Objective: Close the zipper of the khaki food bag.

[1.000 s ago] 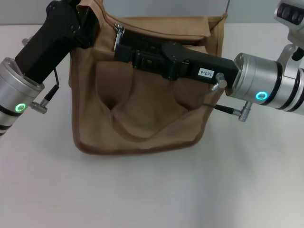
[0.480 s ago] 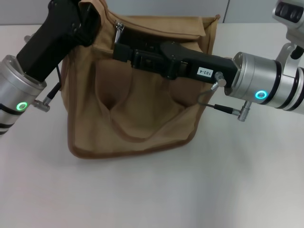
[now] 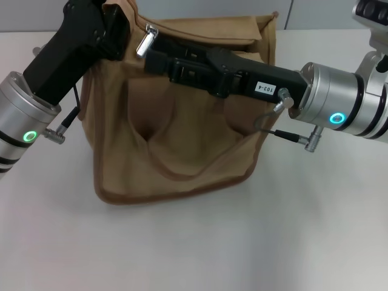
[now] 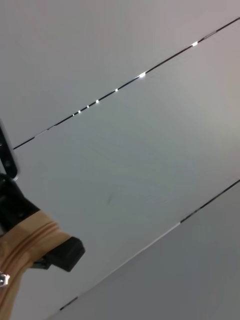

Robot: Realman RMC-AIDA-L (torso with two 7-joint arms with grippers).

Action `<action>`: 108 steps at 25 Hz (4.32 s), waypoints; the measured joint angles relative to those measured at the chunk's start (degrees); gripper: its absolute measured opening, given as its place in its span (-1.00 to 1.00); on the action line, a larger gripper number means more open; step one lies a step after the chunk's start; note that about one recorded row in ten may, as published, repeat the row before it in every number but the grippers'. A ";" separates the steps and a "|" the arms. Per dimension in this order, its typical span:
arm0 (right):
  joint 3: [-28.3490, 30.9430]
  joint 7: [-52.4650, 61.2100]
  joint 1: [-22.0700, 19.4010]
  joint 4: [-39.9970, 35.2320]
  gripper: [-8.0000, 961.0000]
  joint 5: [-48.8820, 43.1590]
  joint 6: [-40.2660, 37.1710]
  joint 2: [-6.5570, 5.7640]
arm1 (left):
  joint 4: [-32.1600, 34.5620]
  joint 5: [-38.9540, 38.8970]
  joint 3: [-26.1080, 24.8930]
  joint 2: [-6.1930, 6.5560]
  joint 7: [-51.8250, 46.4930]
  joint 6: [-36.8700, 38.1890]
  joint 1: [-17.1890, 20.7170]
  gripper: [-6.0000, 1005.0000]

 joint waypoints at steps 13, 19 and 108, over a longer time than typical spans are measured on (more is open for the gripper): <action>-0.59 0.23 -0.01 -0.01 0.31 1.54 0.91 0.00 | 0.00 0.06 0.01 0.00 0.01 -0.11 0.14 -0.97; -0.61 0.18 0.10 0.05 0.30 1.42 1.27 0.00 | 0.00 0.07 0.01 0.00 0.07 -0.11 0.17 -0.97; 8.19 -4.25 -9.39 -0.09 -0.09 -1.50 -0.29 -0.88 | -1.96 0.40 -5.20 -0.01 0.04 1.67 1.01 -0.98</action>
